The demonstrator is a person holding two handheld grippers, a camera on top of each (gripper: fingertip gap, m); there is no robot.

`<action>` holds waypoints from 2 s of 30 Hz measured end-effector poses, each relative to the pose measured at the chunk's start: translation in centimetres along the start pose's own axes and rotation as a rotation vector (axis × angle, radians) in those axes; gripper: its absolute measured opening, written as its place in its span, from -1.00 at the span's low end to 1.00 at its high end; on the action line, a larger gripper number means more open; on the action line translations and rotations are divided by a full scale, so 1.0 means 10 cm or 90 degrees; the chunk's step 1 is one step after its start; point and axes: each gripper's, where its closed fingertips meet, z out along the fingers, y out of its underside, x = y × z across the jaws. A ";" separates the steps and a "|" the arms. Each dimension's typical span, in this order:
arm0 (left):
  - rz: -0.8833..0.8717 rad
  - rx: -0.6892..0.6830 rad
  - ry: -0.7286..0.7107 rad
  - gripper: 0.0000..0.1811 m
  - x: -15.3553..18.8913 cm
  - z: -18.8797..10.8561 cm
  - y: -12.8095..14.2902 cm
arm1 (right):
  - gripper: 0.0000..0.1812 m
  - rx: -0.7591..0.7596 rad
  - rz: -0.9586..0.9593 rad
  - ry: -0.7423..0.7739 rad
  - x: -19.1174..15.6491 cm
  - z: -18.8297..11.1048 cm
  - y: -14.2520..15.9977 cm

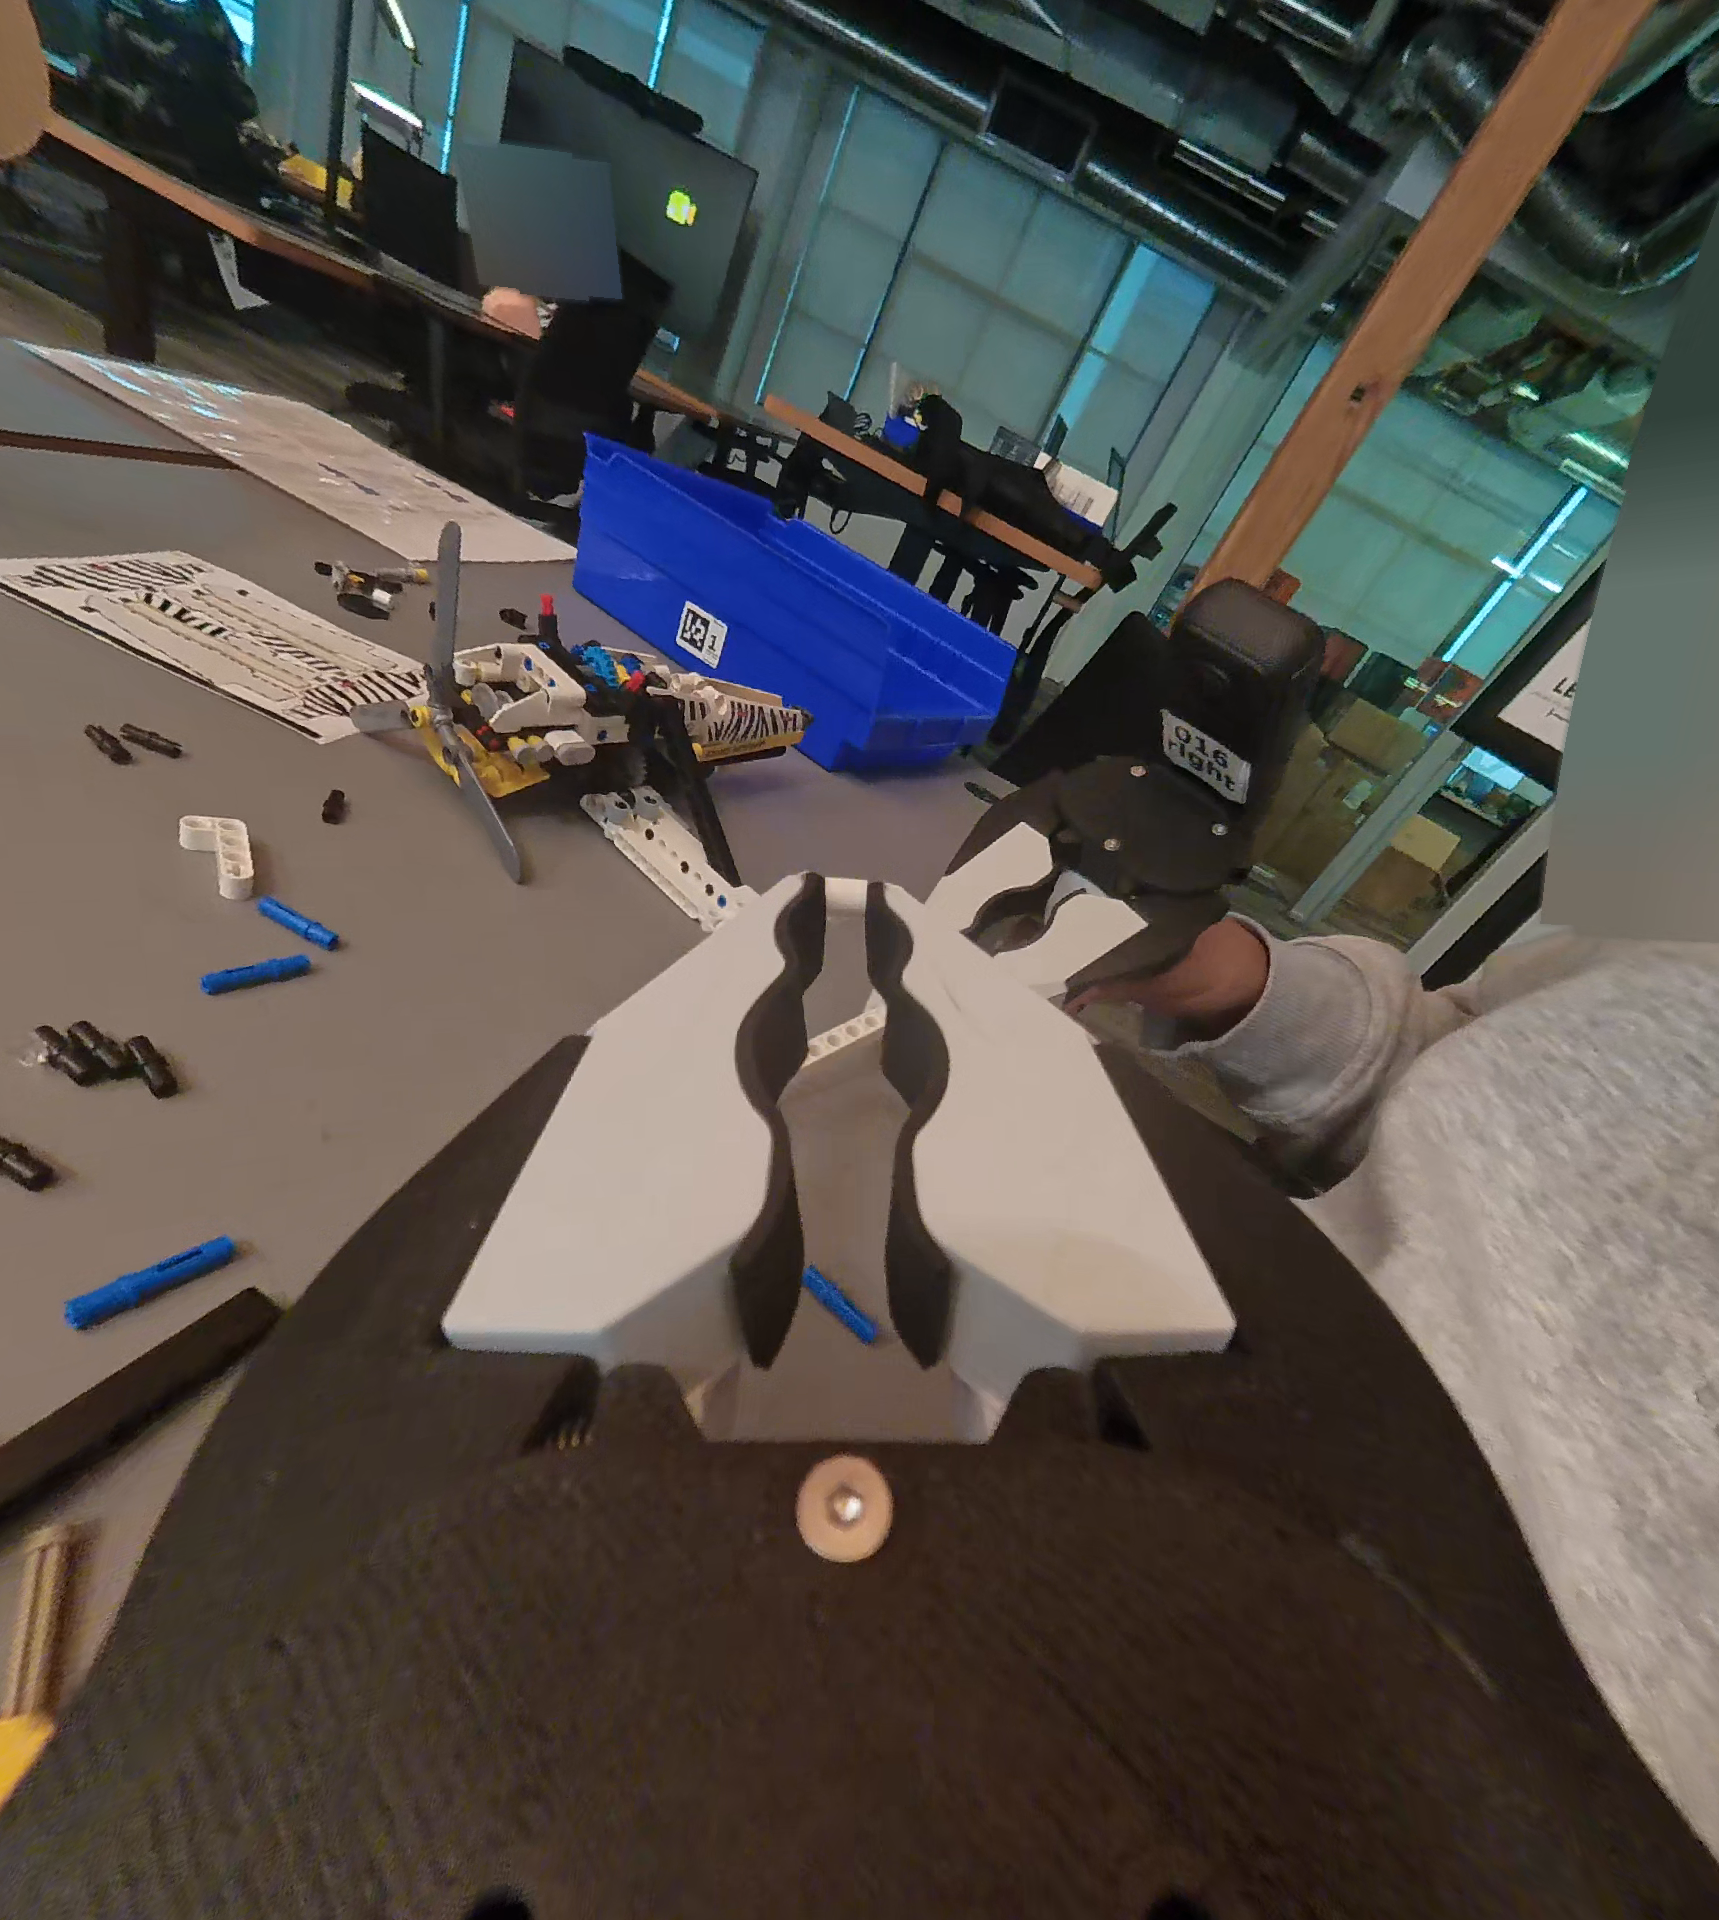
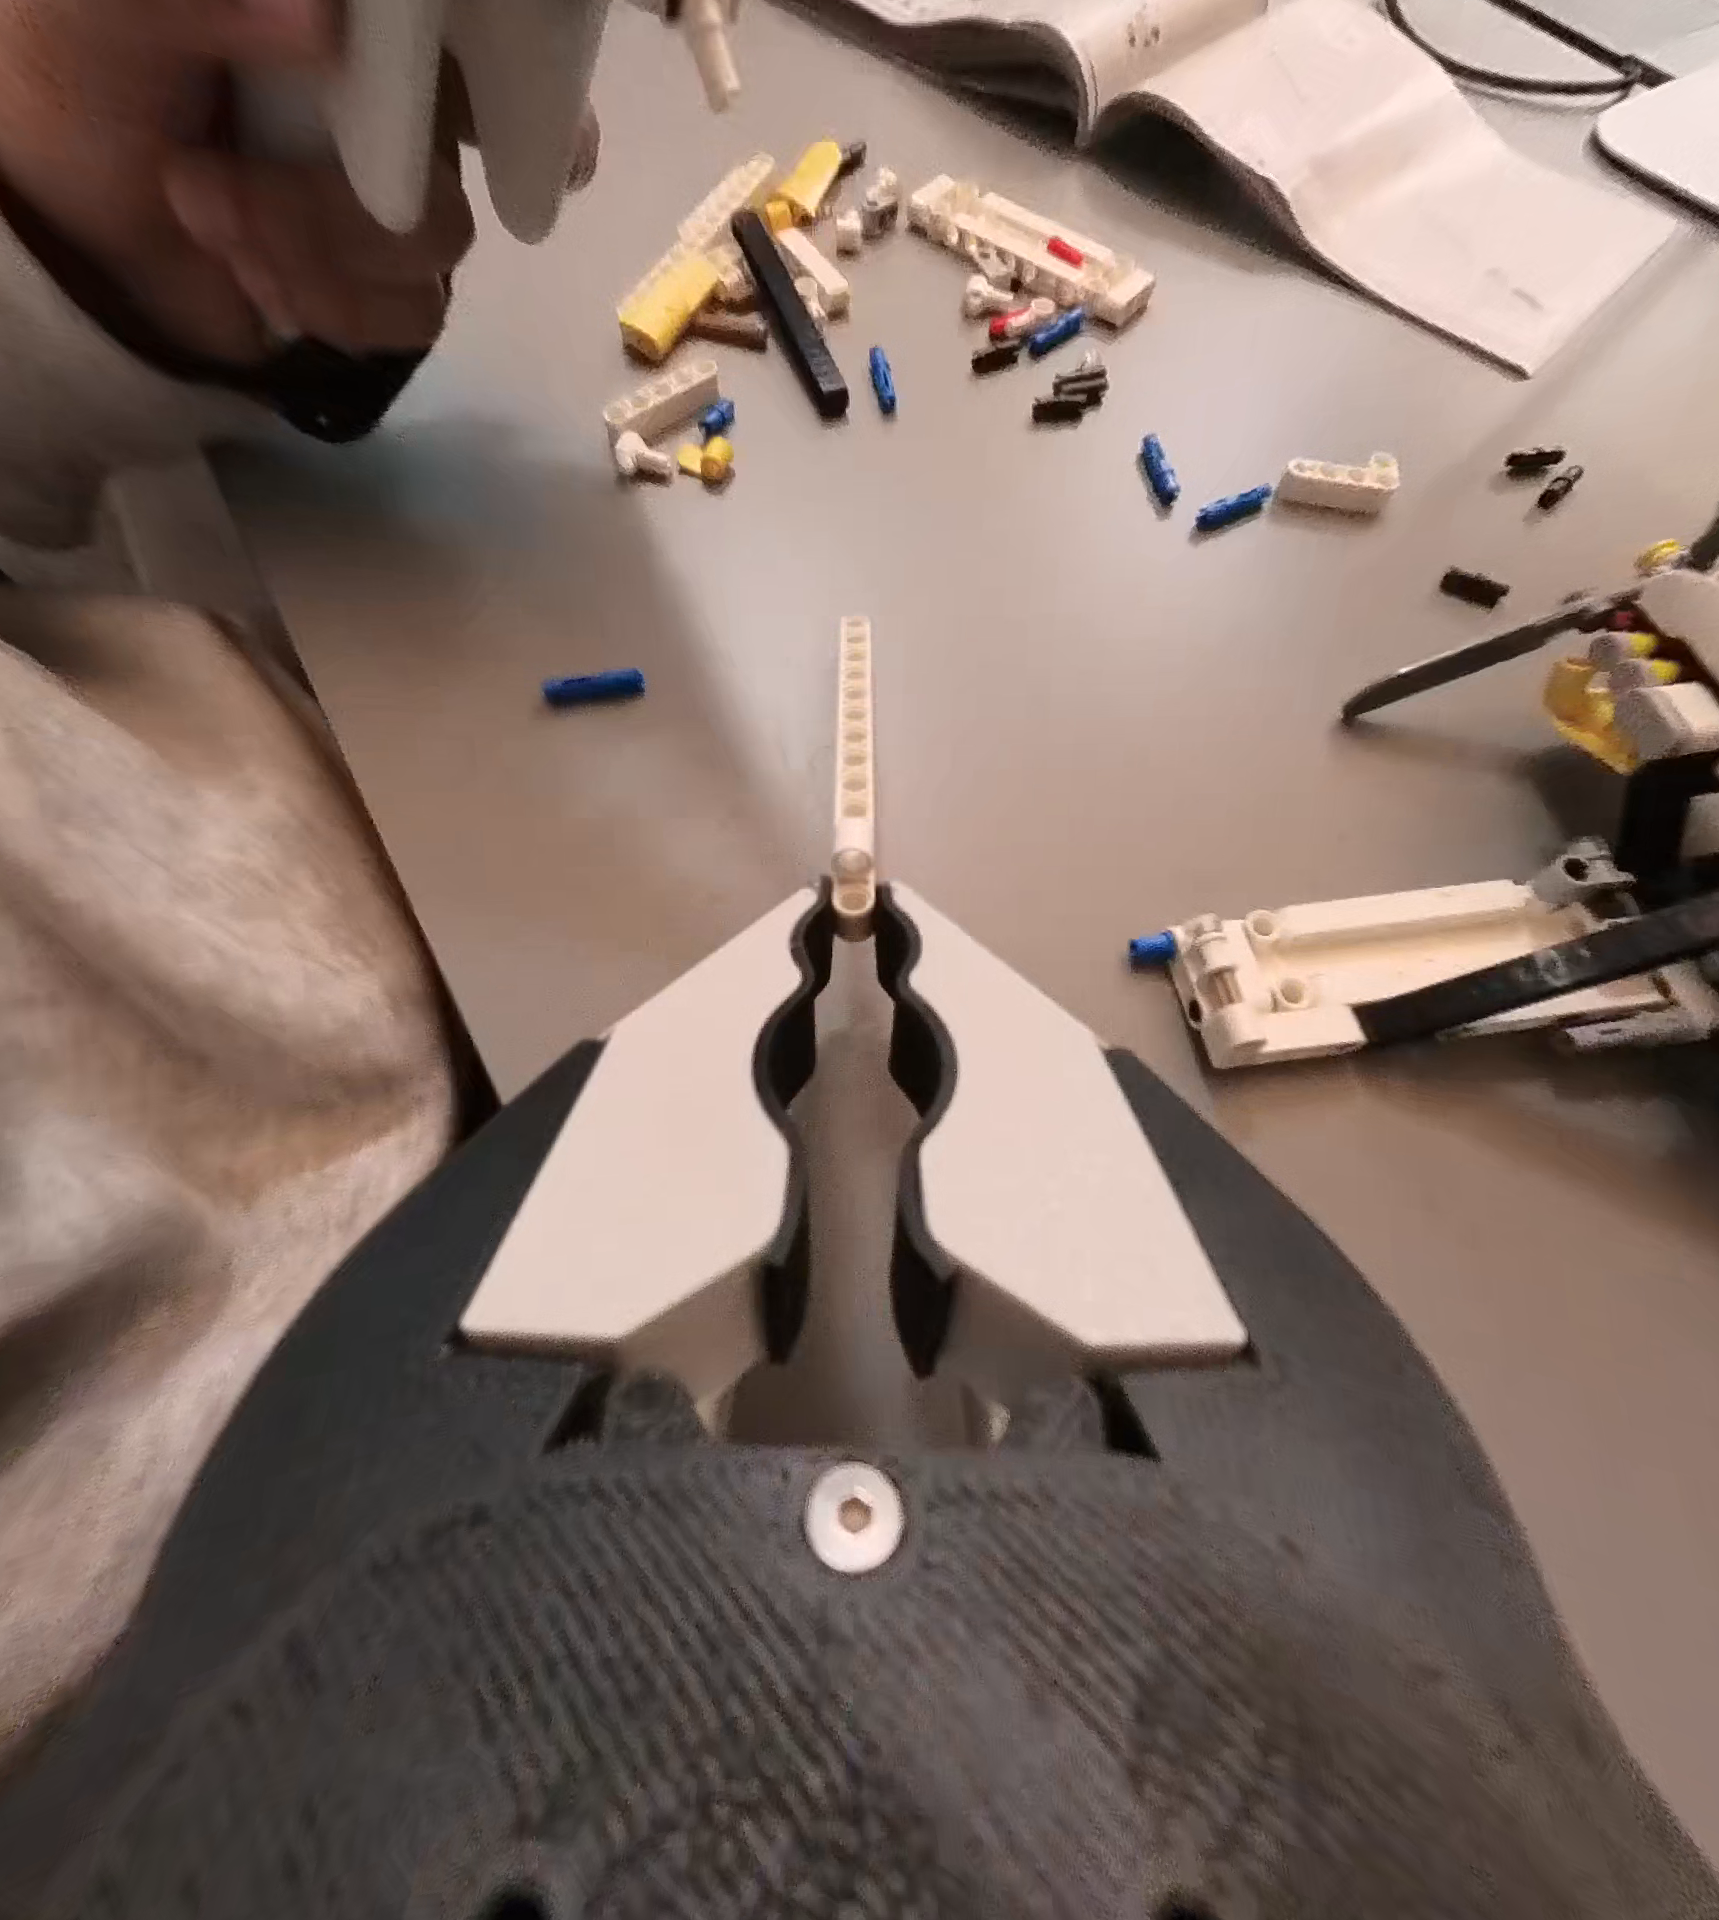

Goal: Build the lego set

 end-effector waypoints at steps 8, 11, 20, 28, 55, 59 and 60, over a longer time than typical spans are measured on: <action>-0.005 0.004 0.010 -0.95 0.09 0.01 0.00 | -0.93 -0.085 0.044 -0.084 -0.06 0.17 0.13; -0.015 0.006 0.011 -0.95 0.08 0.00 0.03 | -0.92 -0.081 0.022 -0.063 -0.01 0.17 0.12; -0.031 0.007 0.016 -0.95 0.05 0.00 0.06 | -0.77 -0.062 0.026 0.017 0.21 0.01 0.17; -0.038 0.010 0.015 -0.95 0.03 0.00 0.06 | -0.75 0.019 0.066 -0.035 0.14 -0.06 -0.02; -0.116 0.001 0.074 -0.96 0.14 0.15 0.18 | -0.68 0.165 -0.077 -0.061 -0.09 -0.05 -0.71; -0.125 -0.016 0.068 -0.96 0.15 0.22 0.25 | -0.77 0.207 -0.216 0.064 -0.19 -0.07 -0.89; -0.132 -0.015 0.071 -0.96 0.17 0.23 0.25 | -0.79 0.193 -0.249 0.094 -0.19 -0.04 -0.88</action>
